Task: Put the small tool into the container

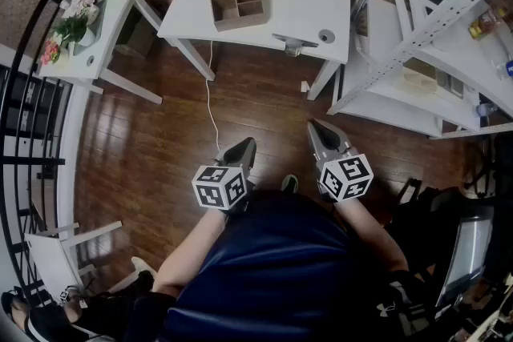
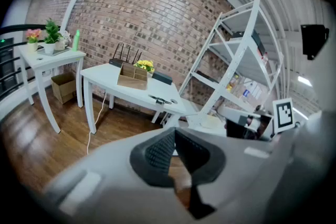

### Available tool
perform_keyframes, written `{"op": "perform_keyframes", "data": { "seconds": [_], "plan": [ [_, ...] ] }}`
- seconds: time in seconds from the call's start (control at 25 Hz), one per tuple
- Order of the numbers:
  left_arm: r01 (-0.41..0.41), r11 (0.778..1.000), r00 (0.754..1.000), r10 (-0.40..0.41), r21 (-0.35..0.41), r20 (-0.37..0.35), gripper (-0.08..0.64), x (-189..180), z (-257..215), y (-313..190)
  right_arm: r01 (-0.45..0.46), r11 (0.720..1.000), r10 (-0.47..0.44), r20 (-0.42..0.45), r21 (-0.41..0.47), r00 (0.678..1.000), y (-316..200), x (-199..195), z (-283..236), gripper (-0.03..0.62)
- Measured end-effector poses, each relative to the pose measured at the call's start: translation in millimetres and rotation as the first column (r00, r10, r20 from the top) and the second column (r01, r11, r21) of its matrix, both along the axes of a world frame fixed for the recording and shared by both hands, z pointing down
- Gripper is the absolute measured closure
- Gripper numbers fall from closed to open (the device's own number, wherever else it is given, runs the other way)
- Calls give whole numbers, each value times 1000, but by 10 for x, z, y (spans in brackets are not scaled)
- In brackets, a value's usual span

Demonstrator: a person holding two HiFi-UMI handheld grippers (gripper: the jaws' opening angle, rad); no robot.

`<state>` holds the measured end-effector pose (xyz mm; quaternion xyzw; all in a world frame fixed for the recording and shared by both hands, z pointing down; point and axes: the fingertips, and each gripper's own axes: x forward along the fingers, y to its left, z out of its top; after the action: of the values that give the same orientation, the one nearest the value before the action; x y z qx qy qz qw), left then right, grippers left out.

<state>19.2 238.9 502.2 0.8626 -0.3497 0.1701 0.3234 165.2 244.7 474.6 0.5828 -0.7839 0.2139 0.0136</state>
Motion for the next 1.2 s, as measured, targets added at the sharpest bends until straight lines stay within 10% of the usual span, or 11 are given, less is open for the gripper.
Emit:
{"op": "perform_keyframes", "data": {
  "seconds": [0.44,1.2],
  "plan": [
    [39,998,999,-37,-54,29,557,-75,171,-255,-18,998,19,11,-65,1000,-327,153,290,581],
    [-180,982,978,173,-61,-114,557,-277,207,-2509,-301,933,282,-119,-197,952,-2000,-74,402,581]
  ]
}}
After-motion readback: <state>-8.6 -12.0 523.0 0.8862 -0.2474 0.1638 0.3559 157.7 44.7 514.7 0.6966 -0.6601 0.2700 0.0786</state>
